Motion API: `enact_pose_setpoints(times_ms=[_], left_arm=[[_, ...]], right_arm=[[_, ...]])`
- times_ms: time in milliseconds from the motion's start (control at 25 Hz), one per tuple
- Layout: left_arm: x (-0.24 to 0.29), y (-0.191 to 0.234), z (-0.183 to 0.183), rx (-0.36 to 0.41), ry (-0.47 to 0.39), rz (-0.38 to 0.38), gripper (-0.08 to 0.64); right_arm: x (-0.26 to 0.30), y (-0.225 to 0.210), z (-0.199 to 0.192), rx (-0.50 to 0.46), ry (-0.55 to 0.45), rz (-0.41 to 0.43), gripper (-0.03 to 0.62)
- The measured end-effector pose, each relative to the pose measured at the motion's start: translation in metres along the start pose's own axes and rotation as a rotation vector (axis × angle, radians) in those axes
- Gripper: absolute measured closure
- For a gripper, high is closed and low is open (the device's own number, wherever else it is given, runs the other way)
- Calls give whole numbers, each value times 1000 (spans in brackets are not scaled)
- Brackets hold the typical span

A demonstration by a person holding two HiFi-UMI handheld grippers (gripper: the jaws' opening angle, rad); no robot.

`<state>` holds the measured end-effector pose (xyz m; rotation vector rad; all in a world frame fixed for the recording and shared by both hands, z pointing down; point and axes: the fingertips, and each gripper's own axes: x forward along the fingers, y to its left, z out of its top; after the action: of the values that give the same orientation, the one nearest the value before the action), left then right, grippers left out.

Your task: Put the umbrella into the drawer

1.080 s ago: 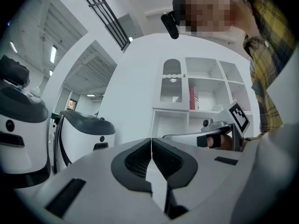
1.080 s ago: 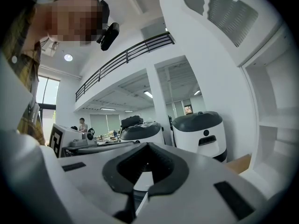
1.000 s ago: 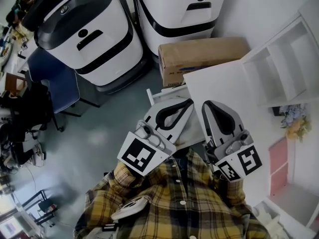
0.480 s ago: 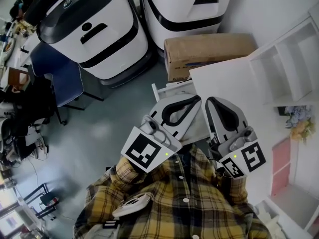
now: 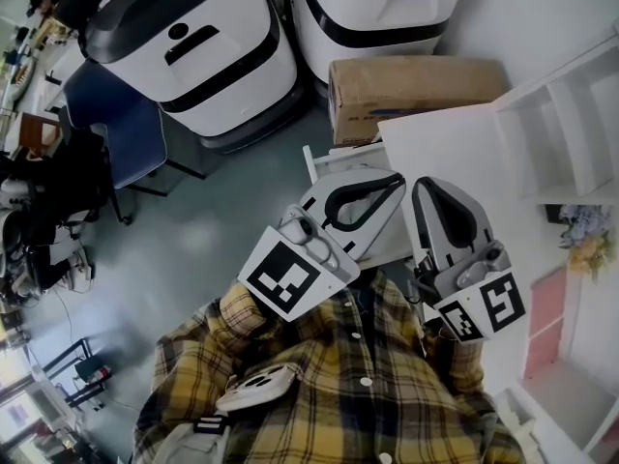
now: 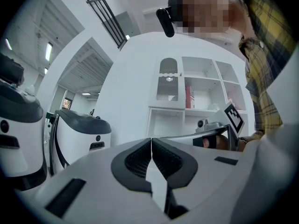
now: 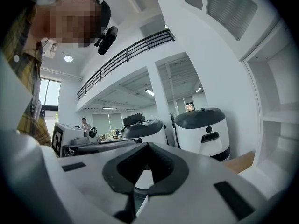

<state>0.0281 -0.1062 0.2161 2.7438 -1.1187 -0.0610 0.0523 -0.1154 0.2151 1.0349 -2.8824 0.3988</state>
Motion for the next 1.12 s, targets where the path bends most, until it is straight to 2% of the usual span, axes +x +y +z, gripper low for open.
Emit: enact_pose_setpoints(times_ms=[280,1120], left_arm=[[-1,-7,2,3,5,-48,537],[-1,-12,0,23,39,-103,537]], right_arm=[[-4,-1,-5,-23,13,-11,575],[-12,1,-13,1,22,-17,575]])
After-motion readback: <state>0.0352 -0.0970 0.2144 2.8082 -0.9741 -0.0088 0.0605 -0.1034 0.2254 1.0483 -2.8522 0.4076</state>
